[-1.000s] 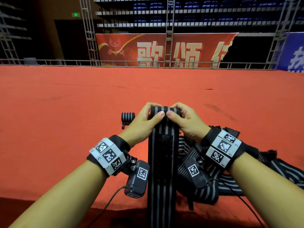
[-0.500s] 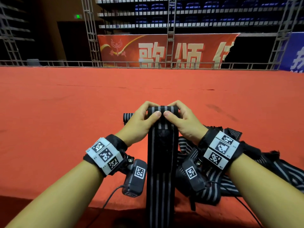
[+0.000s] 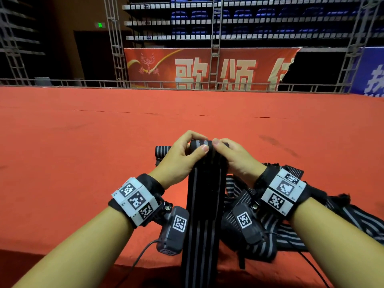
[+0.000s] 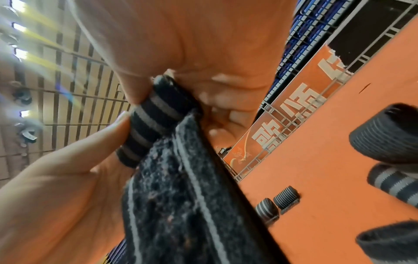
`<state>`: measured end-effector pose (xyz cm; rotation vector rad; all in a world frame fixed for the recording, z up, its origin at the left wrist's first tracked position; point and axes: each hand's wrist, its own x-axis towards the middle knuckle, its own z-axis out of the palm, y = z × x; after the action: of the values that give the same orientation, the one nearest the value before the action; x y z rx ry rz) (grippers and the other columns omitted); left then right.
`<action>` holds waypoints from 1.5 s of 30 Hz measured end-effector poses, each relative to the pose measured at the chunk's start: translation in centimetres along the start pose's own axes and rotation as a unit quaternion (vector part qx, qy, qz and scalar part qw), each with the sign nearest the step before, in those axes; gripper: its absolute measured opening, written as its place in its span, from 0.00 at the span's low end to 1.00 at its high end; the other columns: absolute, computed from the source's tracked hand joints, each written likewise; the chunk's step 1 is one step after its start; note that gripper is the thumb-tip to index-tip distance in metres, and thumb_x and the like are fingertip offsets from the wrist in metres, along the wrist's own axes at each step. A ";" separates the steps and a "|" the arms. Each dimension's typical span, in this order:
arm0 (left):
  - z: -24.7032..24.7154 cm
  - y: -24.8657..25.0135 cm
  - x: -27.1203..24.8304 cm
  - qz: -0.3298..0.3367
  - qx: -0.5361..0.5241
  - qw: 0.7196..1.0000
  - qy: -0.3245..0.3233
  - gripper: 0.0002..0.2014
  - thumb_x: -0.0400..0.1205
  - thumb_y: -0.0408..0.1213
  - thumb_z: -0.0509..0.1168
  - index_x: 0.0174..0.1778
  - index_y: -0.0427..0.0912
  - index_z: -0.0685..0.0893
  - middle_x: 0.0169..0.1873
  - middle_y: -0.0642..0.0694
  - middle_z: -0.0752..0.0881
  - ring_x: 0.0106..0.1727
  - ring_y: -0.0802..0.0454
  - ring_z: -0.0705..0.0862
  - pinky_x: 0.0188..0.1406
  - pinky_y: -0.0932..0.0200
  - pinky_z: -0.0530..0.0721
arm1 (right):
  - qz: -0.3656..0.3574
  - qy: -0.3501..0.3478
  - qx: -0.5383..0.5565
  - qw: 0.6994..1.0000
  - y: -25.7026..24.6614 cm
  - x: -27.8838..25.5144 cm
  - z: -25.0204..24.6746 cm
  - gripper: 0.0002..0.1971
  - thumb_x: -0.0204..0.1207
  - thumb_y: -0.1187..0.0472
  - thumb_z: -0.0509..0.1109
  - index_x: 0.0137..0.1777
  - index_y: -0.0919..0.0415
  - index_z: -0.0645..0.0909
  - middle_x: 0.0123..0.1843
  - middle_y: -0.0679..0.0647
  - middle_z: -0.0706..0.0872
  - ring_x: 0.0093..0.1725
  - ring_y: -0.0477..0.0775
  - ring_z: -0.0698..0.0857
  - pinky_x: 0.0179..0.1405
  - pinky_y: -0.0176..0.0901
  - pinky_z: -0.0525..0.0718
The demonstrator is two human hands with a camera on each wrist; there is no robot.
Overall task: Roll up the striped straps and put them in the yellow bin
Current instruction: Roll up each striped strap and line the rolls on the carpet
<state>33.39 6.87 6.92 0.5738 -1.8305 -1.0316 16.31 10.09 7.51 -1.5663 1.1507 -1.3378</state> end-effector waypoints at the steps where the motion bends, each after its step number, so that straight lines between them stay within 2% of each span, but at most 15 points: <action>1: 0.1 -0.1 -0.1 -0.008 -0.002 1.000 -0.003 0.11 0.84 0.44 0.66 0.59 0.43 0.79 0.45 0.45 0.87 0.47 0.52 0.86 0.50 0.53 0.85 | -0.007 -0.004 -0.007 1.000 0.0 0.0 -0.2 0.11 0.84 0.53 0.63 0.50 0.61 0.77 0.37 0.52 0.81 0.34 0.47 0.81 0.32 0.40 0.79; 5: 0.4 0.2 -0.4 -0.065 -0.068 0.996 -0.006 0.10 0.86 0.41 0.63 0.60 0.41 0.78 0.40 0.52 0.88 0.44 0.55 0.87 0.44 0.56 0.86 | -0.082 0.013 0.014 0.996 0.2 -0.2 -0.2 0.05 0.81 0.59 0.69 0.48 0.60 0.78 0.38 0.53 0.81 0.37 0.47 0.81 0.38 0.37 0.81; 10: 0.1 0.6 -0.2 -0.032 -0.037 0.998 -0.026 0.11 0.86 0.35 0.65 0.62 0.37 0.76 0.47 0.44 0.87 0.50 0.51 0.87 0.49 0.55 0.87 | -0.027 0.013 0.027 0.999 0.2 -0.2 -0.4 0.09 0.82 0.56 0.67 0.52 0.63 0.77 0.40 0.53 0.82 0.37 0.48 0.82 0.35 0.38 0.82; 13: 0.4 0.6 -0.2 -0.053 -0.058 0.997 -0.014 0.09 0.86 0.38 0.64 0.61 0.42 0.78 0.43 0.49 0.87 0.45 0.55 0.87 0.42 0.60 0.85 | -0.077 0.019 0.016 0.997 -0.1 -0.2 -0.4 0.10 0.80 0.58 0.70 0.52 0.66 0.76 0.39 0.57 0.80 0.39 0.51 0.80 0.39 0.41 0.82; 16: 0.3 0.7 0.0 -0.058 -0.068 0.996 -0.008 0.07 0.86 0.37 0.64 0.59 0.43 0.78 0.39 0.51 0.87 0.42 0.56 0.87 0.39 0.60 0.85 | -0.097 0.027 0.018 0.995 0.1 -0.3 -0.1 0.10 0.78 0.58 0.72 0.52 0.62 0.77 0.41 0.57 0.82 0.41 0.50 0.82 0.42 0.43 0.83; 19: -0.1 0.6 0.0 -0.018 -0.022 1.000 -0.005 0.10 0.83 0.39 0.68 0.58 0.44 0.77 0.45 0.45 0.87 0.47 0.54 0.86 0.47 0.57 0.86 | -0.028 0.017 0.018 0.999 0.0 -0.3 -0.1 0.10 0.83 0.54 0.65 0.57 0.59 0.77 0.41 0.52 0.82 0.36 0.49 0.83 0.31 0.44 0.82; 21: 0.0 0.4 -0.1 -0.012 -0.007 1.000 -0.015 0.12 0.82 0.40 0.67 0.60 0.44 0.77 0.48 0.41 0.86 0.50 0.52 0.86 0.50 0.54 0.87 | -0.005 0.011 0.003 1.000 0.0 -0.2 -0.5 0.13 0.83 0.51 0.64 0.56 0.62 0.77 0.39 0.52 0.81 0.33 0.49 0.81 0.26 0.41 0.79; 25: 0.3 0.4 -0.3 -0.066 -0.038 0.997 -0.007 0.08 0.86 0.42 0.63 0.58 0.45 0.78 0.36 0.58 0.88 0.41 0.58 0.87 0.40 0.56 0.85 | -0.106 0.017 -0.026 0.994 0.4 -0.3 -0.5 0.08 0.81 0.60 0.69 0.54 0.64 0.76 0.41 0.55 0.81 0.40 0.49 0.80 0.39 0.39 0.81; 28: 0.1 0.4 -0.1 -0.070 -0.041 0.997 -0.001 0.08 0.86 0.43 0.62 0.57 0.44 0.78 0.33 0.58 0.87 0.38 0.58 0.86 0.39 0.57 0.84 | -0.142 0.011 -0.046 0.989 0.5 -0.4 -0.3 0.09 0.77 0.58 0.69 0.54 0.59 0.76 0.43 0.55 0.82 0.42 0.49 0.81 0.43 0.42 0.82; 31: 0.0 0.5 -0.1 -0.046 -0.030 0.998 -0.004 0.08 0.86 0.36 0.63 0.60 0.41 0.77 0.36 0.53 0.87 0.38 0.58 0.86 0.36 0.62 0.83 | -0.121 -0.001 -0.047 0.992 0.6 -0.4 -0.3 0.07 0.80 0.59 0.69 0.55 0.55 0.75 0.43 0.52 0.82 0.41 0.47 0.82 0.40 0.40 0.82; 35: 0.0 0.5 -0.3 -0.014 -0.001 1.000 -0.009 0.11 0.86 0.33 0.63 0.64 0.37 0.75 0.44 0.43 0.87 0.44 0.55 0.87 0.41 0.61 0.85 | -0.031 -0.002 -0.035 0.999 0.1 -0.1 -0.4 0.07 0.85 0.53 0.63 0.51 0.56 0.74 0.38 0.52 0.79 0.31 0.49 0.80 0.25 0.43 0.77; 38: 0.3 0.5 -0.5 -0.047 -0.035 0.998 -0.003 0.12 0.86 0.37 0.63 0.64 0.40 0.76 0.42 0.48 0.88 0.42 0.56 0.87 0.40 0.60 0.86 | -0.093 0.010 -0.063 0.994 0.3 0.1 -0.6 0.07 0.83 0.57 0.66 0.49 0.60 0.75 0.38 0.53 0.78 0.35 0.48 0.78 0.32 0.44 0.77; 41: 0.1 0.4 -0.2 -0.089 -0.042 0.995 -0.001 0.11 0.86 0.45 0.62 0.60 0.43 0.78 0.40 0.53 0.86 0.43 0.56 0.86 0.47 0.51 0.85 | -0.159 0.004 -0.088 0.983 0.8 -0.2 -0.3 0.08 0.78 0.57 0.67 0.51 0.60 0.76 0.40 0.52 0.79 0.40 0.47 0.78 0.41 0.41 0.78; 43: -0.2 0.3 -0.1 -0.073 -0.029 0.997 -0.007 0.08 0.85 0.43 0.64 0.56 0.43 0.79 0.38 0.54 0.86 0.42 0.55 0.85 0.46 0.51 0.85 | -0.152 0.002 -0.071 0.986 0.9 -0.3 0.0 0.07 0.81 0.58 0.67 0.54 0.59 0.76 0.42 0.51 0.81 0.41 0.47 0.80 0.42 0.41 0.80; 45: -0.4 0.4 0.0 -0.045 -0.010 0.999 -0.012 0.08 0.85 0.39 0.65 0.56 0.42 0.78 0.37 0.53 0.86 0.41 0.56 0.85 0.42 0.56 0.84 | -0.091 0.005 -0.050 0.995 0.6 -0.4 0.1 0.07 0.85 0.55 0.63 0.55 0.58 0.75 0.41 0.52 0.80 0.38 0.49 0.80 0.32 0.40 0.81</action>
<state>33.76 6.93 7.38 0.6400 -1.8272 -1.1186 16.30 10.24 6.81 -1.7743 1.1181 -1.4254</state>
